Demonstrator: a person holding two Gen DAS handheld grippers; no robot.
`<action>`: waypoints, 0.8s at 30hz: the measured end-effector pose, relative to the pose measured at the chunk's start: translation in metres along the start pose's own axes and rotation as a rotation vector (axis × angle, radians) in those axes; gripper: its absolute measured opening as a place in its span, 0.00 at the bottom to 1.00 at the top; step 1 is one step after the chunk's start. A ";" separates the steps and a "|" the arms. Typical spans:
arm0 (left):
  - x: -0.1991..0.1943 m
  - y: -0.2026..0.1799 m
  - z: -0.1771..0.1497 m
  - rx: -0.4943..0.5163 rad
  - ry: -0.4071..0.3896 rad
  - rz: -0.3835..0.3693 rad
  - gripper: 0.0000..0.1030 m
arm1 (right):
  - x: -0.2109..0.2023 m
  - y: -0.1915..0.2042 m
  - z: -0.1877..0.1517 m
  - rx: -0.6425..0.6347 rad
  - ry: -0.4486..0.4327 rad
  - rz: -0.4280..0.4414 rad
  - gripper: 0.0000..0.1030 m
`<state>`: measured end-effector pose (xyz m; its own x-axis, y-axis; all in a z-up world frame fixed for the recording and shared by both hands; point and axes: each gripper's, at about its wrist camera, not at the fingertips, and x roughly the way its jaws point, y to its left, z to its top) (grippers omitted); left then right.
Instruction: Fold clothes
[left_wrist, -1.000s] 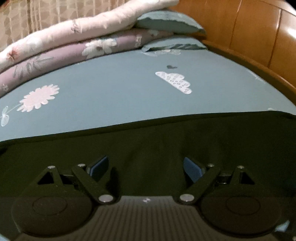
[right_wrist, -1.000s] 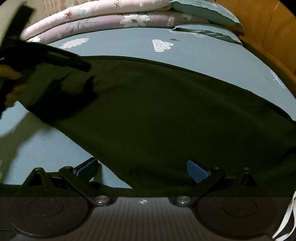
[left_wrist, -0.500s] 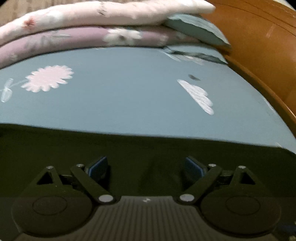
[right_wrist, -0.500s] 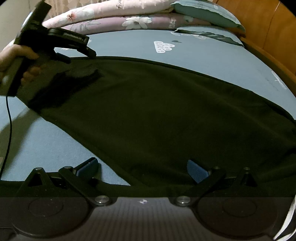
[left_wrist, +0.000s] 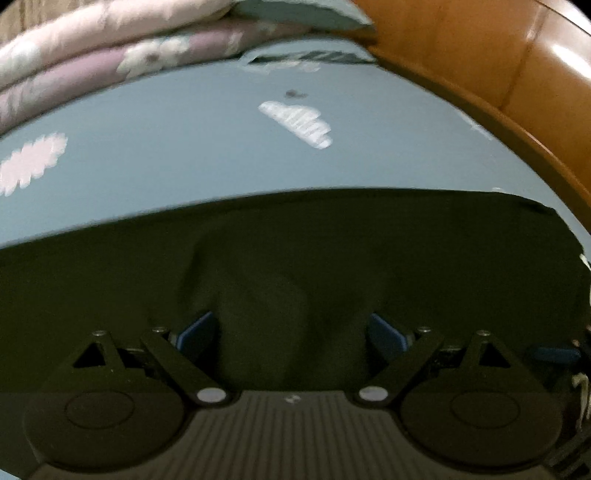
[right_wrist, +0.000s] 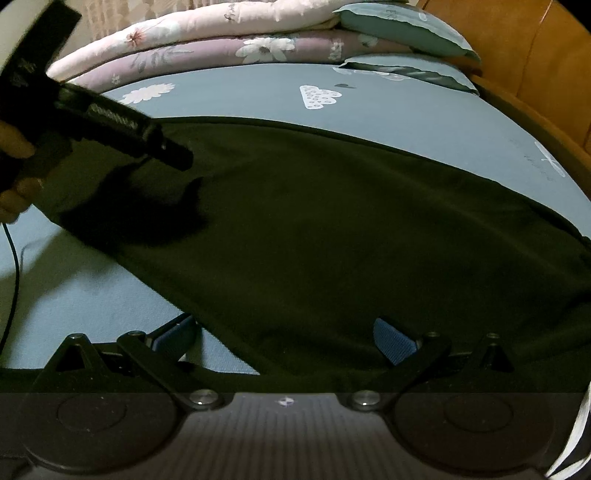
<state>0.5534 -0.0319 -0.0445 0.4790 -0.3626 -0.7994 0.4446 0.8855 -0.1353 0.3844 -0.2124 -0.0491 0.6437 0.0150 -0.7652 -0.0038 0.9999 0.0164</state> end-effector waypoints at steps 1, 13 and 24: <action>0.002 0.005 0.001 -0.020 0.008 0.014 0.88 | 0.000 0.000 0.000 0.000 -0.001 -0.001 1.00; -0.117 0.119 0.057 -0.244 -0.072 0.170 0.90 | 0.003 -0.002 -0.001 0.007 -0.013 -0.011 1.00; -0.055 0.226 0.000 -0.524 -0.035 0.215 0.90 | 0.000 0.004 -0.009 0.009 -0.036 -0.043 1.00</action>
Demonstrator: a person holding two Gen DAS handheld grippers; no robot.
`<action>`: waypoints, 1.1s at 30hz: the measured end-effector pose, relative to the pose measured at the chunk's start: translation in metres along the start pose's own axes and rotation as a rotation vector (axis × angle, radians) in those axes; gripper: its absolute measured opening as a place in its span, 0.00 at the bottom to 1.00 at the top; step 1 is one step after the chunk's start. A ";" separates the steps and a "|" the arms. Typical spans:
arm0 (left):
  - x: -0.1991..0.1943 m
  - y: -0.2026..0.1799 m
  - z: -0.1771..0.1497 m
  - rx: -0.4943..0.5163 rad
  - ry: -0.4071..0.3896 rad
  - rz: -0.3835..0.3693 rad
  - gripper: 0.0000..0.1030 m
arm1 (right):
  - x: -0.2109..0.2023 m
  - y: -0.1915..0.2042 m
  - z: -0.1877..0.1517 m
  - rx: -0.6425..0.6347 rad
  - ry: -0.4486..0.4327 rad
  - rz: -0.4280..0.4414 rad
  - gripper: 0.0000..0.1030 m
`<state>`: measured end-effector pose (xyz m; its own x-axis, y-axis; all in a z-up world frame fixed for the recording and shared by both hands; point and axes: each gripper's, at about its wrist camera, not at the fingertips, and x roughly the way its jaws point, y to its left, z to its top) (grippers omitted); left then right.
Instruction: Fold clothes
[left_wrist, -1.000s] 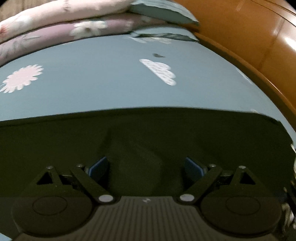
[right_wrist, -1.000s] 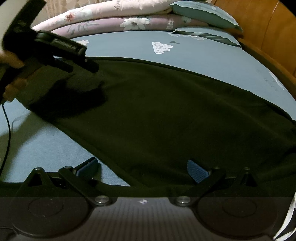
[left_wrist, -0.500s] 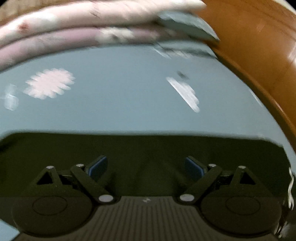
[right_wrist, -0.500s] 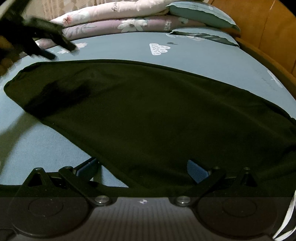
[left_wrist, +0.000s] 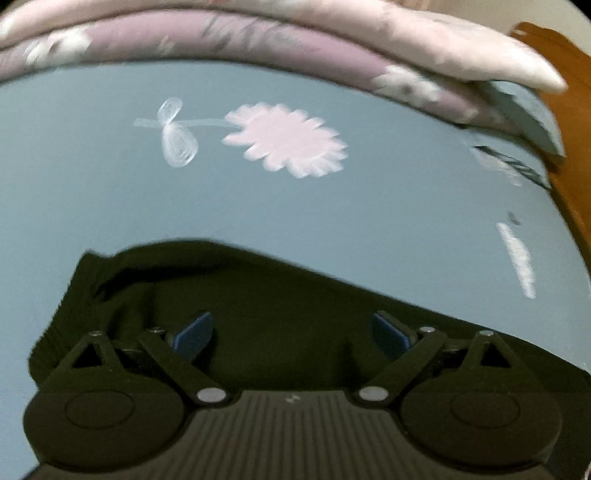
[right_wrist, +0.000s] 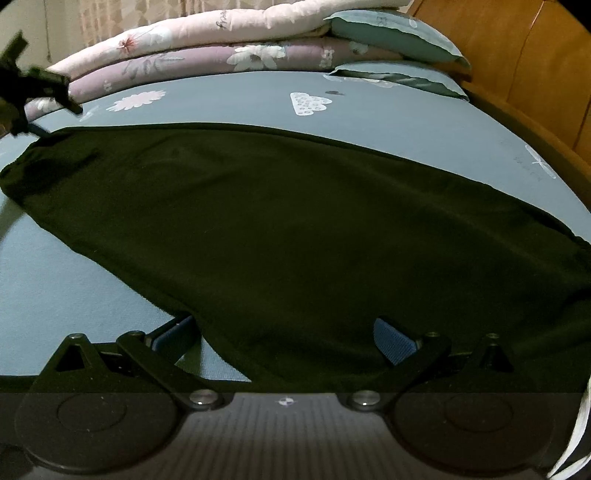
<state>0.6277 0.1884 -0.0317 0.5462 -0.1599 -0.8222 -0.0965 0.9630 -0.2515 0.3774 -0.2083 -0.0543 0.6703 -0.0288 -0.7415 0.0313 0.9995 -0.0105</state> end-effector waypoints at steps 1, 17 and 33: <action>0.009 0.007 0.000 -0.017 -0.001 0.009 0.90 | 0.000 0.000 0.000 0.000 -0.001 -0.002 1.00; 0.045 0.003 0.032 0.058 -0.140 0.174 0.90 | 0.002 -0.003 -0.001 -0.018 -0.038 0.008 1.00; 0.013 0.037 0.003 0.031 0.073 0.090 0.91 | -0.008 -0.031 0.008 0.167 -0.057 0.101 1.00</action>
<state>0.6335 0.2230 -0.0499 0.4745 -0.0868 -0.8759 -0.1163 0.9802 -0.1602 0.3772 -0.2388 -0.0424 0.7171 0.0662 -0.6938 0.0812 0.9808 0.1775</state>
